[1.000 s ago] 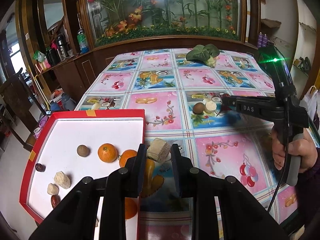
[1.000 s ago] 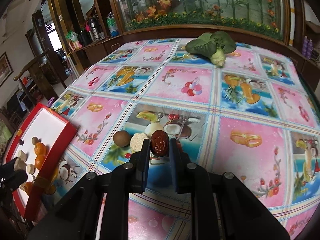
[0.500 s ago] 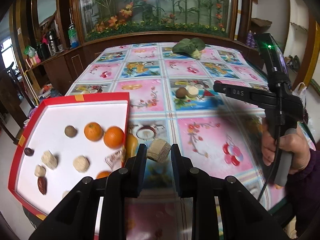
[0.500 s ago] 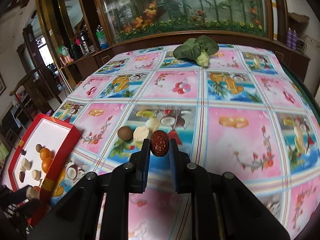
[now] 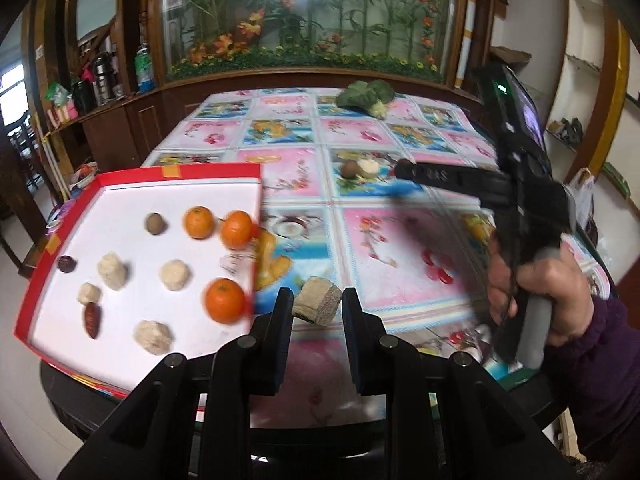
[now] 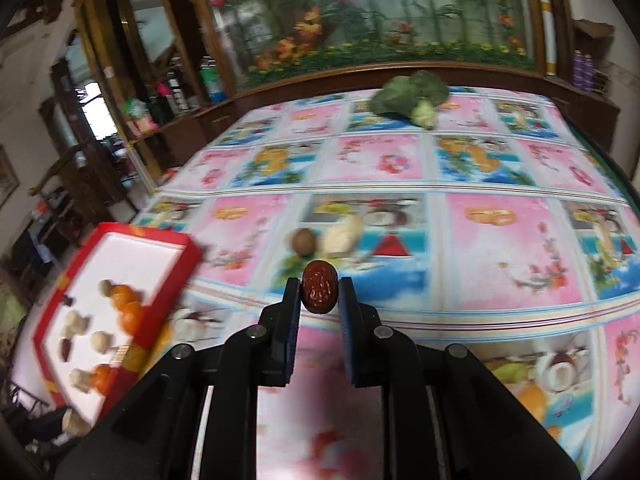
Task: Organize fruits
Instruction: 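Grasp a square tan cake with the left tool while the right tool carries the date to the box, then lower the date and the square cake into the white box and open both tools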
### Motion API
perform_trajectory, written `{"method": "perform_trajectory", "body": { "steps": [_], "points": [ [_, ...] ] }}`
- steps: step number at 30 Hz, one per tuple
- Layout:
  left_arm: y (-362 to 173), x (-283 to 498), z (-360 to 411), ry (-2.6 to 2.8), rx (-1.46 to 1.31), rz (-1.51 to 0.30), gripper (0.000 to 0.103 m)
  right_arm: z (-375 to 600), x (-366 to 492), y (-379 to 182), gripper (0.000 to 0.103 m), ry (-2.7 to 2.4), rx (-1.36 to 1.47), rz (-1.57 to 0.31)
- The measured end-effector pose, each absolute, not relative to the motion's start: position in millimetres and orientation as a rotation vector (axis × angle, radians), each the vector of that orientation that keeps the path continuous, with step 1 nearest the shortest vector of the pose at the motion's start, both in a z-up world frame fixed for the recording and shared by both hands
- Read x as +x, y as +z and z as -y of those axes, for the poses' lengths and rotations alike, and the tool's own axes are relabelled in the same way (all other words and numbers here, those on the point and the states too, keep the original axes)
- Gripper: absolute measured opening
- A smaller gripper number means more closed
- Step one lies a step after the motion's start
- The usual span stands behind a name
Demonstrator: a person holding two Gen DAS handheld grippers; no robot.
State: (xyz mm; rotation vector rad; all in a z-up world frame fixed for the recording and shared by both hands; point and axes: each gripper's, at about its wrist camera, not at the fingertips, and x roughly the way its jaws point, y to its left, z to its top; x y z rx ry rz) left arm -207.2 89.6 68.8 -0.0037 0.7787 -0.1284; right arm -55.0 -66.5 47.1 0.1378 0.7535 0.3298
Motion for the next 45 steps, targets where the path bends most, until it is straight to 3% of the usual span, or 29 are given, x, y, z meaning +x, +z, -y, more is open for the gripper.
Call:
{"method": "perform_trajectory", "body": {
  "steps": [10,20,45],
  "points": [
    [91.5,-197.9,-184.1,0.119,-0.095,-0.713,0.024,-23.9,-50.5,65.0,0.021,0.607,0.192,-0.772],
    [78.1,-195.5,-267.6,0.359,-0.151,-0.728,0.024,-104.9,-99.1,60.1,0.021,0.825,0.038,-0.793],
    [42.4,-186.3,-293.5,0.36,-0.19,-0.808,0.024,-165.0,-71.4,21.6,0.021,0.778,-0.094,-0.947]
  ]
}}
